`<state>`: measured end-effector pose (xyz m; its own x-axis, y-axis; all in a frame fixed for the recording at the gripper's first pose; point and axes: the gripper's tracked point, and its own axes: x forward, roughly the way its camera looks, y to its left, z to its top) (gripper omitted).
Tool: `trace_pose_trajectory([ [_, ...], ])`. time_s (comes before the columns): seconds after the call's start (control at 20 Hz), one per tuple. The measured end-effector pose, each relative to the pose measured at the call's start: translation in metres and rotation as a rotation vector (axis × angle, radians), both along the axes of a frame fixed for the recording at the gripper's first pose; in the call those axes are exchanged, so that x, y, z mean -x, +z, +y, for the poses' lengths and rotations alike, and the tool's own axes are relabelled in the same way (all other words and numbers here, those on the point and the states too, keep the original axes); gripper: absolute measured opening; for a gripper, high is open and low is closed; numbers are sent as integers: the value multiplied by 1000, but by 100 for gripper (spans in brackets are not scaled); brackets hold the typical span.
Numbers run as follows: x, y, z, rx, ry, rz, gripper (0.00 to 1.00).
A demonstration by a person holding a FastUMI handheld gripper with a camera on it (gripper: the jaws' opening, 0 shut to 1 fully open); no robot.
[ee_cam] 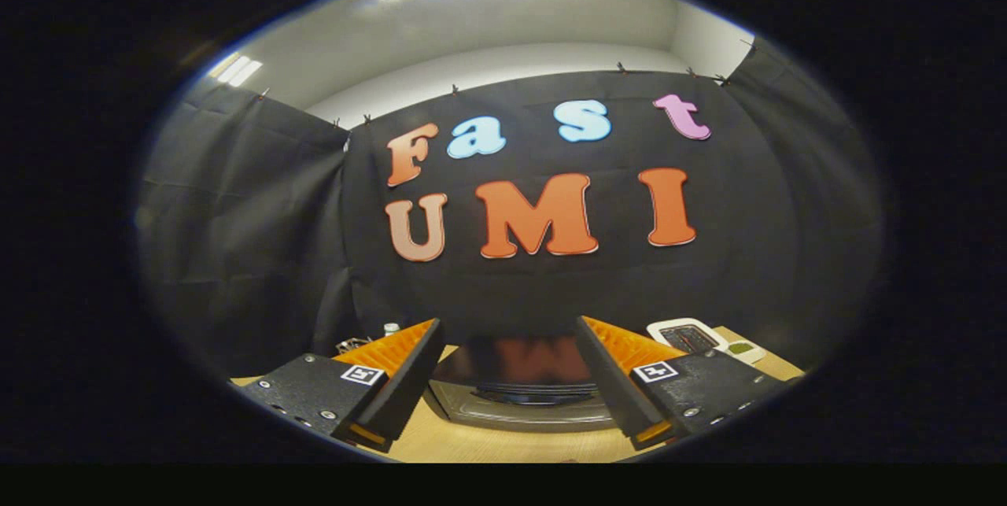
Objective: Open the toaster oven, put the food inside, and close the toaster oven door.
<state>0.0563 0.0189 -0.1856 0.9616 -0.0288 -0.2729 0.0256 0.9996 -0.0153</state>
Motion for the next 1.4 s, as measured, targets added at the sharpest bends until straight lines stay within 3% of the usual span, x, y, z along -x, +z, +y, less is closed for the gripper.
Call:
trace_pose_trajectory([
  [0.65, -22, -138, -18, 28, -58, 255, 99],
  [0.85, -23, -140, -16, 109, -34, 212, 99],
  [0.95, -21, -136, -15, 87, -25, 148, 99],
  [1.25, -1, -139, -4, 55, 29, 138, 74],
  [1.4, 25, -137, 5, 27, 69, 156, 72],
])
